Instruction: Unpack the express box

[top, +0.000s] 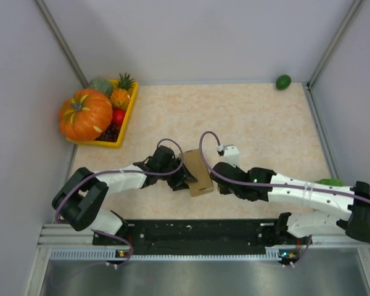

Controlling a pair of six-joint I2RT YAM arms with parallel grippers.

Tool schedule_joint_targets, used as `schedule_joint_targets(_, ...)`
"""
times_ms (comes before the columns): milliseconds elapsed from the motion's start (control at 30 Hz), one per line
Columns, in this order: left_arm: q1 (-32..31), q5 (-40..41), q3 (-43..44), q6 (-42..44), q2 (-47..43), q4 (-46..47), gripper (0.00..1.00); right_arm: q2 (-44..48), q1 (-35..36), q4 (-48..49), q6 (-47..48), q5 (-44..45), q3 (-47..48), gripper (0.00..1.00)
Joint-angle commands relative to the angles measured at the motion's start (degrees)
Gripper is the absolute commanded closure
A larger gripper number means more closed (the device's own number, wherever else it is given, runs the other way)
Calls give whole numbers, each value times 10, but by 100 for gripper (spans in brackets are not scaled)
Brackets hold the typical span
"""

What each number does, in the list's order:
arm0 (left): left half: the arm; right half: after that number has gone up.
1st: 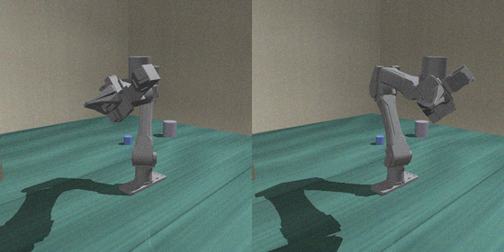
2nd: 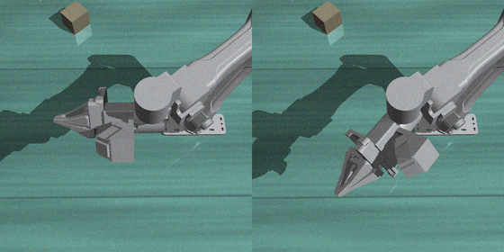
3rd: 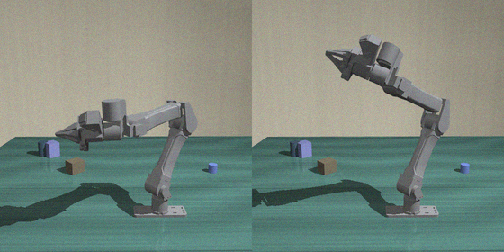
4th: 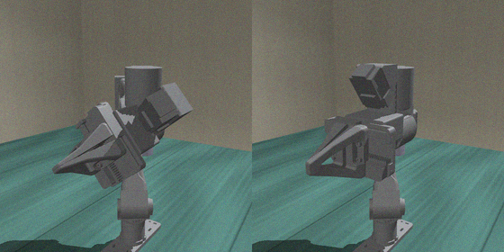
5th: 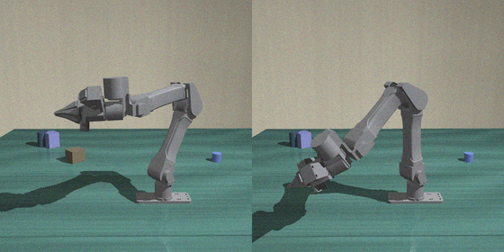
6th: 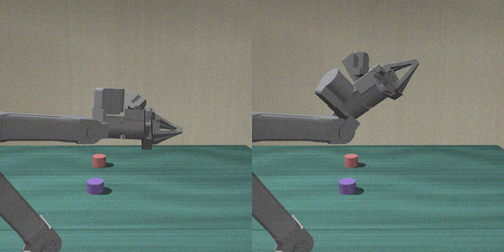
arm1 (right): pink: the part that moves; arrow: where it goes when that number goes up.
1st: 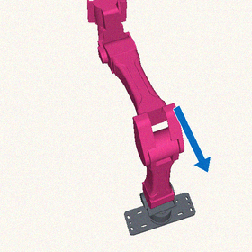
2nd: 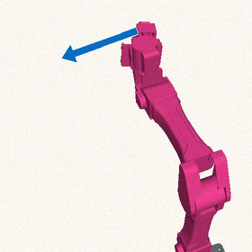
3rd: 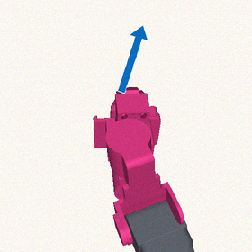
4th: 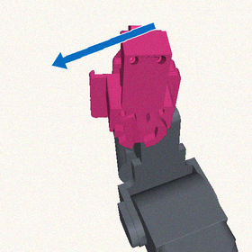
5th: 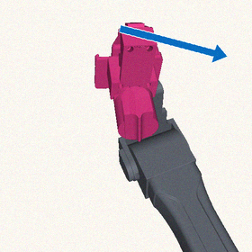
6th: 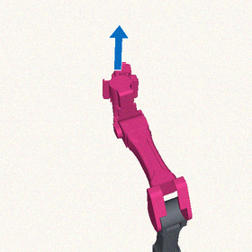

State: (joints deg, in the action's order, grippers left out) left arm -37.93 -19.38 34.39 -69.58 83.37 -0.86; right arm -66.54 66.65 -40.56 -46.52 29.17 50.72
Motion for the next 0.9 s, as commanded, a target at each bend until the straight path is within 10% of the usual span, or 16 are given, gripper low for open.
schedule_joint_targets(0,4,64,-6,-3,1,-37,72,-12,9,-15,-4,-7,-20,100)
schedule_joint_targets(500,-6,59,71,131,-121,-83,23,17,-54,22,56,60,62,100)
schedule_joint_targets(867,-91,35,11,203,-194,-76,59,-127,-230,279,178,-158,125,100)
